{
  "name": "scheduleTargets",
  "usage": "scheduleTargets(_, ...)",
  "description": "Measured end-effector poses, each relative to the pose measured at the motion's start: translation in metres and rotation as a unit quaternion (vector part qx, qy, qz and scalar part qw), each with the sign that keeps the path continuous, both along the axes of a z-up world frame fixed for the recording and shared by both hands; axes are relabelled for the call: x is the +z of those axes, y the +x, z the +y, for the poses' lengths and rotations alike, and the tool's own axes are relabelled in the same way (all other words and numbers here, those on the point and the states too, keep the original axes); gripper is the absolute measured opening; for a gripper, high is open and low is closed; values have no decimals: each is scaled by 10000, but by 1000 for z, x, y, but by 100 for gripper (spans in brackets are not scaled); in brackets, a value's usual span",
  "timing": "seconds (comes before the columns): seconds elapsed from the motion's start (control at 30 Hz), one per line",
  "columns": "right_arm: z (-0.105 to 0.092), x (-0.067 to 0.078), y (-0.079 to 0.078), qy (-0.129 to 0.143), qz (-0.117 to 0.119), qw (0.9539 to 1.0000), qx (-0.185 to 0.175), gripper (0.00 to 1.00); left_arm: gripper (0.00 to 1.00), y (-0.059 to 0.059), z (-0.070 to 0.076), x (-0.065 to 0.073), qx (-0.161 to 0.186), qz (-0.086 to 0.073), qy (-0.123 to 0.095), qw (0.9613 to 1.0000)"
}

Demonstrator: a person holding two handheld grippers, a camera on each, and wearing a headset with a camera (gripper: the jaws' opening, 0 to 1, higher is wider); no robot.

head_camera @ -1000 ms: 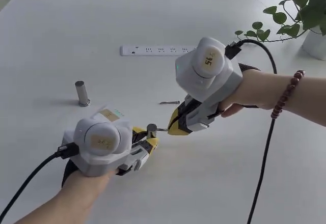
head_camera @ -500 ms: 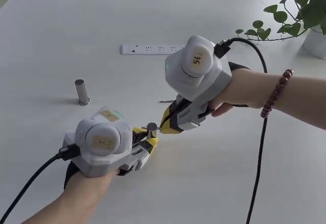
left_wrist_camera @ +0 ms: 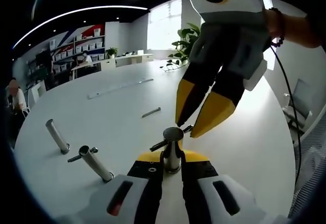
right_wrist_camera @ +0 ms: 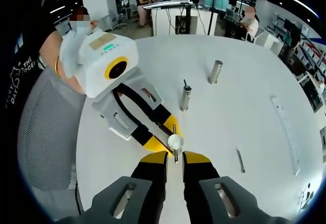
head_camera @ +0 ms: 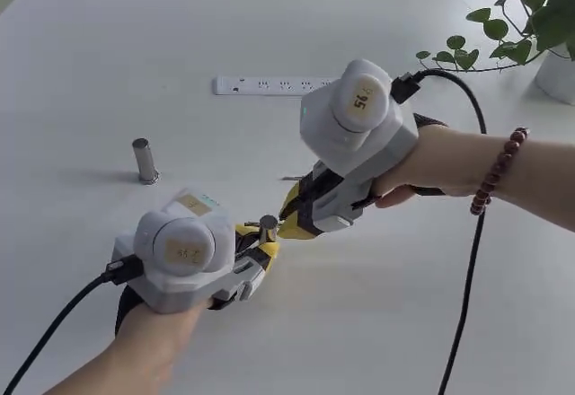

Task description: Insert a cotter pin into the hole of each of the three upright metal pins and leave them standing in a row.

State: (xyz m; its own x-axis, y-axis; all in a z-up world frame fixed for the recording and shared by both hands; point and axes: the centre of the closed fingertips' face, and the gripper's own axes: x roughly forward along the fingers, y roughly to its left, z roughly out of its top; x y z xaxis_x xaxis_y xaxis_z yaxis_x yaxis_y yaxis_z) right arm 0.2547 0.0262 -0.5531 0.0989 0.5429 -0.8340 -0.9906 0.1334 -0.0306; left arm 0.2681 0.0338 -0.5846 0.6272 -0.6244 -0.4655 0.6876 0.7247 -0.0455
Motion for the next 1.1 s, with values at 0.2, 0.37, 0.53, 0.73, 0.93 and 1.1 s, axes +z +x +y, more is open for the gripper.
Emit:
scheduleTargets(0.2, -6, 0, 2, -35, 9, 9999, -128, 5, 11, 0, 0, 0, 28, 13, -11, 10000)
scheduleTargets(0.37, -10, -7, -2, -186, 28, 9998, 14, 0, 11, 0, 0, 0, 20, 3, 8, 10000)
scheduleTargets(0.53, -6, -7, -1, -179, 8, 9998, -33, 0, 11, 0, 0, 0, 39, 7, 5, 10000)
scheduleTargets(0.73, -2, -6, -1, -151, 20, 9999, -42, 0, 11, 0, 0, -1, 61, 13, -9, 10000)
scheduleTargets(0.93, -2, -8, -1, -157, 8, 9999, -57, 0, 11, 1, 0, -1, 71, 11, -18, 10000)
scheduleTargets(1.1, -1, -9, -2, -104, 105, 9998, -100, 0, 11, 1, 0, 0, 78, 8, -15, 10000)
